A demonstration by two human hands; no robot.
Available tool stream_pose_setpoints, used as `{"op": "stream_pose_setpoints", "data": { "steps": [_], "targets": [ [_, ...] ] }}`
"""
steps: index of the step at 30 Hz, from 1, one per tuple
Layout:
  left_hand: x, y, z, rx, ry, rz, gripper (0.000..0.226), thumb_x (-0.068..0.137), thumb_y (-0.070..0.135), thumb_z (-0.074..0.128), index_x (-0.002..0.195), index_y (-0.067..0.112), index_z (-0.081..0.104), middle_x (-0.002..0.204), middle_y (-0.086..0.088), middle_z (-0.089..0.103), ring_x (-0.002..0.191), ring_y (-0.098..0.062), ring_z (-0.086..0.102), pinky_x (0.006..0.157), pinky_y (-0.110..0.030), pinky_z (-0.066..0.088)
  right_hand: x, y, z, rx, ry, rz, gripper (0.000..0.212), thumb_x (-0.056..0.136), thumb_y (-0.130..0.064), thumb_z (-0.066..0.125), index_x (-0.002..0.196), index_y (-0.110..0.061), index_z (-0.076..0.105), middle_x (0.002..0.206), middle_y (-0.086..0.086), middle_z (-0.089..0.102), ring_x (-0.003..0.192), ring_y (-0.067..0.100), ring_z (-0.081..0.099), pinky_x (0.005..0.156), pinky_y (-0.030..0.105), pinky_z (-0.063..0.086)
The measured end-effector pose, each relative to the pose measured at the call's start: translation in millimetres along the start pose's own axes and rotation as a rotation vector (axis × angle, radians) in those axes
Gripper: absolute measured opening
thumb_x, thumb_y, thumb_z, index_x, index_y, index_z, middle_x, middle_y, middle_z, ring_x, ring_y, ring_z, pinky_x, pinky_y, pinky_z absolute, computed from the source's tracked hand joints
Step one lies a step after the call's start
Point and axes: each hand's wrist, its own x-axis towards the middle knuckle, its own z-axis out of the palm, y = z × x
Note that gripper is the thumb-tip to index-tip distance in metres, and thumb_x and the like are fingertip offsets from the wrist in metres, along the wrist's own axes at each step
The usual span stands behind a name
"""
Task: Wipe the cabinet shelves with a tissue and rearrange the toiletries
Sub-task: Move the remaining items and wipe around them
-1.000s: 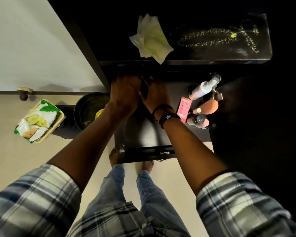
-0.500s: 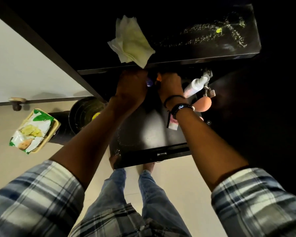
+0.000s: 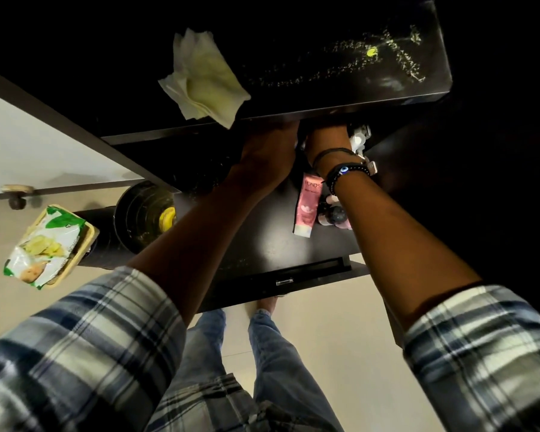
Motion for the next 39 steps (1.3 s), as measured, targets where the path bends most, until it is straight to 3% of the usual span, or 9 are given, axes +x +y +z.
{"op": "stream_pose_setpoints", "data": {
  "steps": [2,9,15,18,22,26,31,34,39],
  "targets": [
    [-1,-3,1,-0.062,0.174,0.060,0.039,0.090,0.009,0.050,0.128,0.000,0.051,0.124,-0.024,0.057,0.117,-0.039,0.053,0.102,-0.040,0.038,5,-4,4,0.023,0.010,0.002,0.038,0.100,-0.016,0.035,0.133,-0.001,0.047,0.141,0.019,0.044,0.132,0.032,0.039,0.107,0.034,0.027],
    [-7,-18,6,-0.113,0.170,0.089,0.042,0.079,0.011,0.059,0.119,-0.002,0.059,0.116,-0.027,0.061,0.112,-0.043,0.056,0.101,-0.046,0.039,-9,-7,-8,-0.013,0.156,-0.089,0.035,0.099,-0.008,0.035,0.129,0.001,0.050,0.137,0.021,0.048,0.129,0.036,0.041,0.106,0.036,0.027],
    [-25,-29,8,-0.159,0.268,0.084,0.049,0.084,0.023,0.051,0.126,-0.002,0.054,0.126,-0.026,0.057,0.118,-0.043,0.052,0.106,-0.032,0.023,-49,-5,-10,0.192,0.396,-0.046,0.021,0.090,-0.003,0.046,0.101,0.000,0.064,0.106,0.023,0.065,0.099,0.039,0.060,0.079,0.036,0.044],
    [-49,-34,1,-0.175,0.254,0.037,0.051,0.084,0.031,0.048,0.126,0.003,0.056,0.121,-0.022,0.061,0.108,-0.040,0.060,0.095,-0.036,0.038,-80,-9,-2,0.359,0.478,-0.100,0.013,0.086,-0.009,0.055,0.093,-0.005,0.065,0.092,0.017,0.068,0.088,0.035,0.063,0.071,0.031,0.043],
    [-78,-42,-9,-0.311,0.217,-0.055,0.054,0.081,0.014,0.067,0.132,0.016,0.051,0.129,-0.011,0.058,0.114,-0.029,0.058,0.094,-0.037,0.048,-125,-29,-8,0.506,0.613,-0.262,0.014,0.088,-0.019,0.061,0.087,-0.008,0.069,0.085,0.010,0.069,0.079,0.029,0.065,0.070,0.035,0.050],
    [-111,-62,-15,-0.412,0.249,-0.002,0.050,0.083,0.012,0.063,0.130,0.023,0.048,0.126,-0.006,0.058,0.112,-0.025,0.060,0.086,-0.041,0.054,-156,-66,-33,0.535,0.898,-0.519,0.018,0.086,-0.023,0.068,0.090,-0.006,0.071,0.092,0.009,0.067,0.089,0.026,0.061,0.081,0.029,0.047],
    [-135,-76,-18,-0.327,0.254,-0.101,0.049,0.085,0.015,0.064,0.131,0.017,0.048,0.128,-0.010,0.056,0.106,-0.026,0.062,0.088,-0.038,0.054,-131,-88,-45,0.260,0.745,-0.664,0.055,0.084,-0.027,0.068,0.133,-0.006,0.053,0.142,0.011,0.048,0.137,0.029,0.038,0.116,0.047,0.025],
    [-147,-83,-17,-0.332,0.253,-0.143,0.052,0.085,0.014,0.064,0.134,0.013,0.046,0.131,-0.011,0.053,0.106,-0.025,0.061,0.088,-0.032,0.051,-128,-92,-38,0.337,0.794,-0.684,0.038,0.083,-0.001,0.064,0.121,-0.006,0.064,0.131,0.010,0.059,0.132,0.023,0.044,0.115,0.043,0.027],
    [-167,-101,-8,-0.329,0.241,-0.189,0.045,0.085,0.016,0.065,0.128,0.010,0.052,0.123,-0.013,0.057,0.096,-0.026,0.063,0.078,-0.031,0.051,-152,-88,3,0.391,0.861,-0.839,0.032,0.083,0.009,0.058,0.110,-0.003,0.069,0.119,0.013,0.066,0.118,0.022,0.058,0.114,0.035,0.032]
  ]
}}
